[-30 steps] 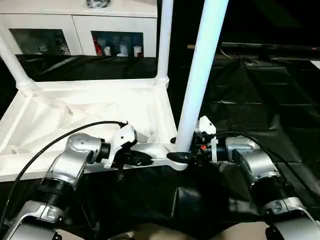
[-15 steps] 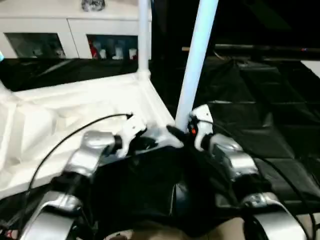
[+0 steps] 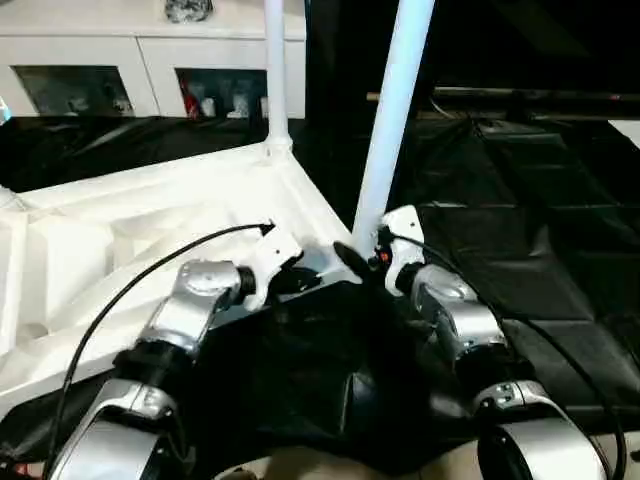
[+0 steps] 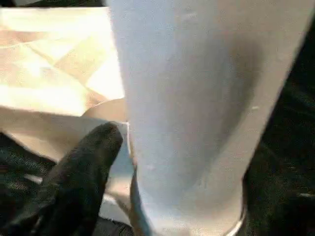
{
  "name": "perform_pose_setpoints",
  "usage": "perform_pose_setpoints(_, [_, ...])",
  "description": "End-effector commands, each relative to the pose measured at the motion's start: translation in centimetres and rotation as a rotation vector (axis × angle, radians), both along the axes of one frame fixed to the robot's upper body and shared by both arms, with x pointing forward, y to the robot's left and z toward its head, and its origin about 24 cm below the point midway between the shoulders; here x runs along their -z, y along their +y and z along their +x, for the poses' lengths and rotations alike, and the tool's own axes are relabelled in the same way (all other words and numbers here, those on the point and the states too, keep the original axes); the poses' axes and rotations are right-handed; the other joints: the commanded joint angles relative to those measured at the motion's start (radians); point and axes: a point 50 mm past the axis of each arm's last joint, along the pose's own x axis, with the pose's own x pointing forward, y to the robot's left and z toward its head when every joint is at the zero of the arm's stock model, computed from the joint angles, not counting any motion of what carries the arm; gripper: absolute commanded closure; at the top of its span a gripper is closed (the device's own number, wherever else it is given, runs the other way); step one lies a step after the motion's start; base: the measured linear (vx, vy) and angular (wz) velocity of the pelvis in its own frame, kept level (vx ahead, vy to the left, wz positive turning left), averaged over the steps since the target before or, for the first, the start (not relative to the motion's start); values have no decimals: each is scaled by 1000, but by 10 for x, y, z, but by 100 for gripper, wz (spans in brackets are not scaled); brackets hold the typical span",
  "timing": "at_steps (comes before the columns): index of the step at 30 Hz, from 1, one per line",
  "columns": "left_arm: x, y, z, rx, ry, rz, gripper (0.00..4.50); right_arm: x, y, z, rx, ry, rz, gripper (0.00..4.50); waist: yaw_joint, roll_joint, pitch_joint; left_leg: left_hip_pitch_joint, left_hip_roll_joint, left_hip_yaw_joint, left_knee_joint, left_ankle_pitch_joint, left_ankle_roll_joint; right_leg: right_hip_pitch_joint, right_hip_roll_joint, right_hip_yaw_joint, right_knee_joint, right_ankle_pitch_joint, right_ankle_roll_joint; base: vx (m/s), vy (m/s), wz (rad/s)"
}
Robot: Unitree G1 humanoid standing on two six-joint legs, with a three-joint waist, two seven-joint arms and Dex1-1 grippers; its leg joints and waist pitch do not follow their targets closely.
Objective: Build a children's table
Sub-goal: Rotate leg to tighten
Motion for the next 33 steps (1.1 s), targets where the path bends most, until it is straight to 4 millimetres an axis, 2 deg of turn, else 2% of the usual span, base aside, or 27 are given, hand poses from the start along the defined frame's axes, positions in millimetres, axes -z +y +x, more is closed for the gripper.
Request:
perform_pose_setpoints(1, [-15, -26, -2, 107, -67, -102, 450, 11, 45, -26, -324, 51, 10, 73, -2, 2, -51, 6, 61, -30, -64, -205, 37, 43, -100, 61, -86, -254, -175, 0, 0, 0])
perform_pose_setpoints(3, [-15, -21, -8, 162, -50, -105, 450, 7, 35, -29, -409, 38, 15, 73, 2, 1, -51, 4, 62, -30, -63, -202, 47, 46, -98, 60, -84, -244, -173, 0, 0, 0])
perform_pose_setpoints(6, [-14, -15, -16, 238, -17, -102, 450, 2, 23, -34, -518, 24, 9, 73, 4, 1, -52, 3, 65, -28, -62, -187, 56, 45, -96, 59, -80, -219, -183, 0, 0, 0])
perform_pose_setpoints(7, [-14, -15, -16, 238, -17, -102, 450, 2, 23, -34, -518, 24, 9, 73, 5, 2, -52, 3, 65, -28, -62, -186, 59, 45, -96, 58, -80, -219, -187, 0, 0, 0])
perform_pose_setpoints(8, [-15, -12, -19, 265, -1, -110, 450, 1, 17, -36, -559, 25, 5, 73, 4, -2, -52, 3, 65, -27, -62, -184, 60, 44, -95, 58, -79, -220, -187, 0, 0, 0])
perform_pose_setpoints(10, [-15, -9, -21, 278, 10, -113, 450, 0, 12, -39, -597, 34, 4, 73, 9, 2, -51, 4, 67, -26, -61, -186, 64, 41, -94, 58, -80, -222, -193, 0, 0, 0])
perform_pose_setpoints(14, [-15, 0, -28, 331, 64, -110, 450, -2, -1, -46, -702, 81, -12, 73, 12, 0, -51, 2, 66, -27, -61, -185, 63, 43, -95, 57, -79, -231, -191, 0, 0, 0])
perform_pose_setpoints(15, [-15, 1, -29, 339, 73, -111, 450, -3, -3, -47, -714, 86, -13, 87, 13, 0, -51, 2, 65, -26, -60, -184, 66, 43, -96, 58, -80, -239, -188, 0, 0, 0])
perform_pose_setpoints(20, [-16, 4, -33, 366, 108, -109, 450, -4, -4, -46, -713, 96, -7, 121, 13, 1, -51, 3, 66, -27, -61, -182, 55, 41, -97, 57, -81, -254, -188, 0, 0, 0])
perform_pose_setpoints(24, [-15, 4, -34, 365, 113, -111, 450, -4, -1, -49, -724, 107, 12, 155, 13, 0, -52, 2, 65, -27, -61, -166, 58, 42, -94, 57, -78, -223, -192, 0, 0, 0])
perform_pose_setpoints(29, [-15, 0, -27, 306, 75, -110, 450, 1, 3, -49, -675, 127, 21, 186, 13, 0, -51, 2, 63, -27, -60, -172, 53, 42, -95, 57, -83, -252, -185, 0, 0, 0])
perform_pose_setpoints(31, [-15, -2, -18, 226, 42, -99, 450, 7, 10, -43, -552, 130, 15, 193, 10, 0, -48, 4, 62, -28, -63, -191, 44, 38, -96, 57, -88, -297, -171, 0, 0, 0])
perform_pose_setpoints(32, [-15, -2, -17, 223, 42, -99, 450, 7, 10, -42, -548, 129, 14, 194, 7, -1, -46, 6, 60, -28, -63, -202, 38, 36, -95, 57, -92, -323, -163, 0, 0, 0])
perform_pose_setpoints(33, [-16, -5, -9, 149, 10, -92, 450, 12, 14, -35, -421, 124, -7, 195, 4, -3, -46, 8, 58, -31, -64, -213, 24, 36, -100, 58, -95, -369, -153, 0, 0, 0])
